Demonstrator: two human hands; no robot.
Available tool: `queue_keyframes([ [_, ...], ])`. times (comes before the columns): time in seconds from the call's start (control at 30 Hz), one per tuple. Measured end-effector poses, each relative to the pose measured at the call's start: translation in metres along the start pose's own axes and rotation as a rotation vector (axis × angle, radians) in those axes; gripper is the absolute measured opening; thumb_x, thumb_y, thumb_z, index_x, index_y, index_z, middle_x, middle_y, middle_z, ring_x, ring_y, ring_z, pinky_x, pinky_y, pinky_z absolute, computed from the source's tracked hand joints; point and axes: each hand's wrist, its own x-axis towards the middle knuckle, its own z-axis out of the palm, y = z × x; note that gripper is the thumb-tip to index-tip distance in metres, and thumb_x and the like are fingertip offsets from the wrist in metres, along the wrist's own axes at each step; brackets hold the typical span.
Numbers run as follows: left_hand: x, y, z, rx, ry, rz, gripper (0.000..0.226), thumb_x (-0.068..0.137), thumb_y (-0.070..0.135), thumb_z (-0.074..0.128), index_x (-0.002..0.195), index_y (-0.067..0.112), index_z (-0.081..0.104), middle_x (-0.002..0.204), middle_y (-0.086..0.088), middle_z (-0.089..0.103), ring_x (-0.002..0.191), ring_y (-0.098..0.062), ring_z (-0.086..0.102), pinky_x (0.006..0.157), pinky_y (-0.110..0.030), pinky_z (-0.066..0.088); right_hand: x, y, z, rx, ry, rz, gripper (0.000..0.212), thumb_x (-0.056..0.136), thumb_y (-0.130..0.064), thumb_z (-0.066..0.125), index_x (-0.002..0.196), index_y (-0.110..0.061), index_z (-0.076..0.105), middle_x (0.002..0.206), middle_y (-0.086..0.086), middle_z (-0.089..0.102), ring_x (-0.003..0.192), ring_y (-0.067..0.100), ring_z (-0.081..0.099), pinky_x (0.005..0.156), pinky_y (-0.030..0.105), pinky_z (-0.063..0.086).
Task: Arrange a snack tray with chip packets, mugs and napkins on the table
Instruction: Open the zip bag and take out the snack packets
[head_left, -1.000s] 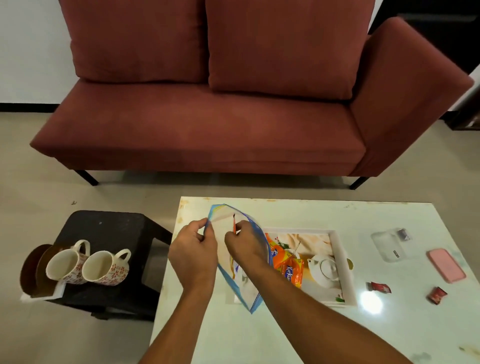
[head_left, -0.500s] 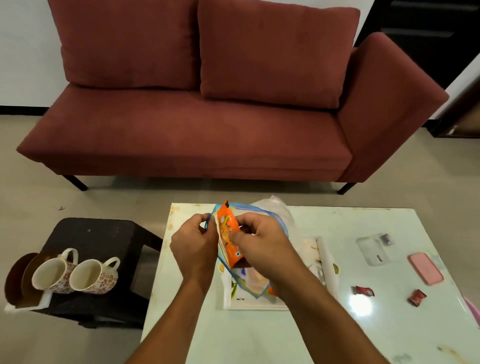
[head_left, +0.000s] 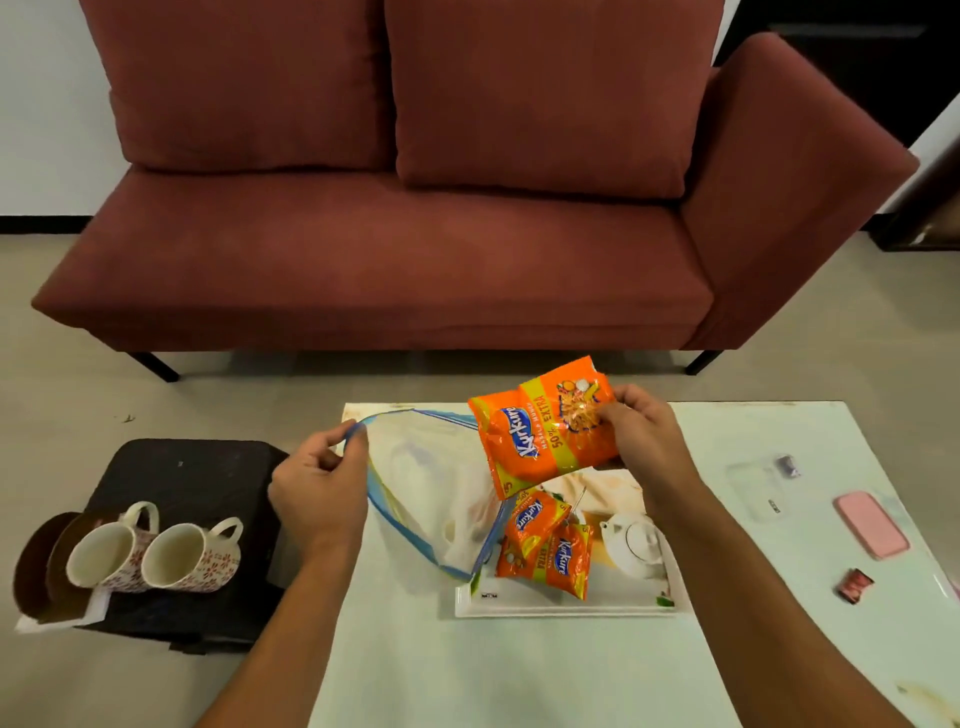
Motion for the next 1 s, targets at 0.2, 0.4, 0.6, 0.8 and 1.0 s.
queue_keyframes([
  [0.2,0.002,-0.037,-0.019,-0.021,0.030,-0.012,0.013,0.088,0.024,0.075,0.097,0.015,0.079,0.058,0.004,0.063,0.048,0.002,0.054,0.044,-0.008,0.043,0.047,0.071,0.021,0.162,0.064,0.238,0.011,0.104,-0.019,0.052,0.107,-0.020,0.062,0.101,0.003,0.068,0.089,0.020,0.069,0.049,0.028,0.057],
  [0.4,-0.008,-0.055,-0.020,-0.030,0.016,-0.031,0.010,0.089,0.023,0.074,0.097,0.018,0.078,0.053,0.007,0.057,0.046,0.000,0.047,0.046,-0.008,0.039,0.069,0.136,0.059,0.304,0.034,0.451,0.015,0.103,-0.010,0.052,0.115,-0.008,0.061,0.112,0.016,0.067,0.097,0.029,0.068,0.064,0.039,0.062],
  [0.6,-0.022,-0.056,-0.008,-0.015,-0.106,-0.026,0.010,0.088,0.032,0.075,0.097,0.027,0.078,0.059,-0.004,0.064,0.051,-0.017,0.057,0.052,-0.035,0.054,0.055,0.192,0.069,0.013,0.143,0.480,0.019,0.095,-0.003,0.057,0.112,-0.001,0.065,0.093,0.012,0.065,0.068,0.021,0.062,0.042,0.022,0.054],
  [0.8,-0.006,-0.004,0.005,-0.069,-0.342,0.028,0.003,0.086,0.022,0.078,0.087,0.024,0.081,0.044,0.005,0.042,0.044,-0.012,0.040,0.052,-0.028,0.039,0.033,0.131,0.045,-0.314,0.128,0.202,0.057,0.088,-0.020,0.067,0.141,-0.011,0.049,0.137,0.015,0.058,0.119,0.036,0.060,0.096,0.043,0.051],
  [1.0,0.021,0.125,-0.009,-0.234,-0.851,-0.063,0.005,0.083,0.019,0.080,0.083,0.015,0.082,0.065,-0.015,0.062,0.059,-0.019,0.050,0.061,-0.033,0.038,-0.014,-0.040,-0.009,-0.325,-0.598,-0.332,0.109,0.074,-0.004,0.065,0.157,-0.052,0.013,0.164,-0.022,0.003,0.154,0.005,-0.002,0.100,0.023,0.047],
])
